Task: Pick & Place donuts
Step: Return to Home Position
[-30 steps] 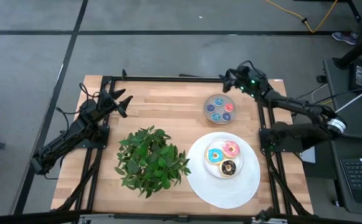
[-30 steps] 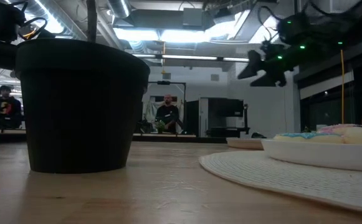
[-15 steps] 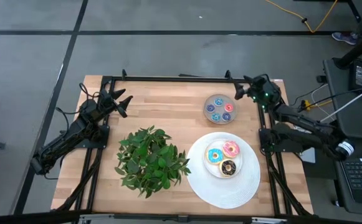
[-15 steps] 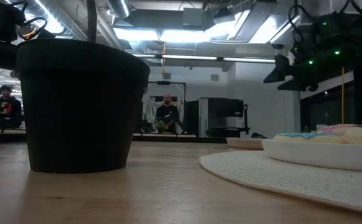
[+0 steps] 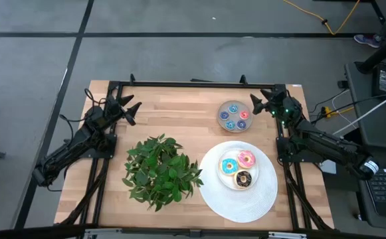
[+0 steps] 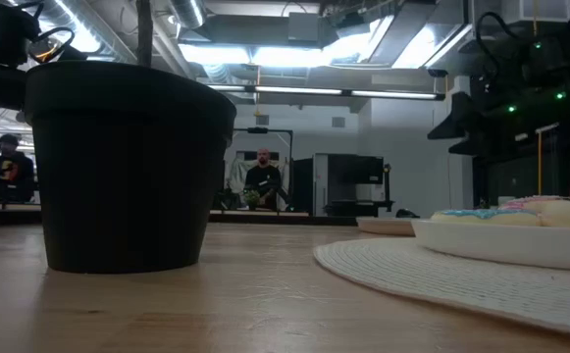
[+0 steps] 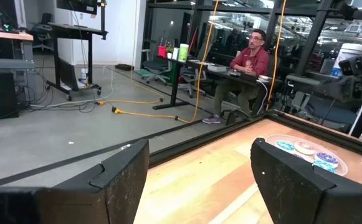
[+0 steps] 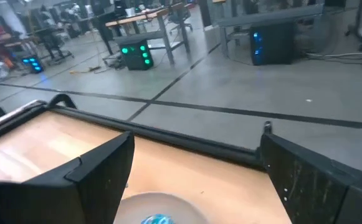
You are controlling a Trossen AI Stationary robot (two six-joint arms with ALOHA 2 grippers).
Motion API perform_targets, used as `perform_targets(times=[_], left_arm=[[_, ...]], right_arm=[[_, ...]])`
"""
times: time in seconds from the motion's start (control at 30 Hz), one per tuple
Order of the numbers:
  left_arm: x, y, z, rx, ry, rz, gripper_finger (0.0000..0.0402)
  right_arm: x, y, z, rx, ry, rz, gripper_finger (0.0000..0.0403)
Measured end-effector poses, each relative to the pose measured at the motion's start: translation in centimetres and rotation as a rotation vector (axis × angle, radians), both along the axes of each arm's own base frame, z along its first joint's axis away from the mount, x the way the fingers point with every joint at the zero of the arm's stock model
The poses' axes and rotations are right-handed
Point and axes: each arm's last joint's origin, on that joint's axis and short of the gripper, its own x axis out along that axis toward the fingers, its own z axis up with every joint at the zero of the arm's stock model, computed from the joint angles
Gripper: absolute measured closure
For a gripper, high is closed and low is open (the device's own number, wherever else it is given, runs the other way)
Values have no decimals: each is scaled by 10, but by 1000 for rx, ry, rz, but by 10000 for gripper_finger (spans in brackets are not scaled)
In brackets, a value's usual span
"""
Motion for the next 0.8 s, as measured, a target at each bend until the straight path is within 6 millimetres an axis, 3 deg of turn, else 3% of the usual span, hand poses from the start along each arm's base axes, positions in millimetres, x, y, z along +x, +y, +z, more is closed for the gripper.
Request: perform_targets(times=[0.4,0.8], left_arm=[[0,0,0,0,0,1,131],[0,0,0,0,0,0,131]], right_arm=[[5,22,-24,26,24,141,54],[-3,27,-28,48,55,62,54]])
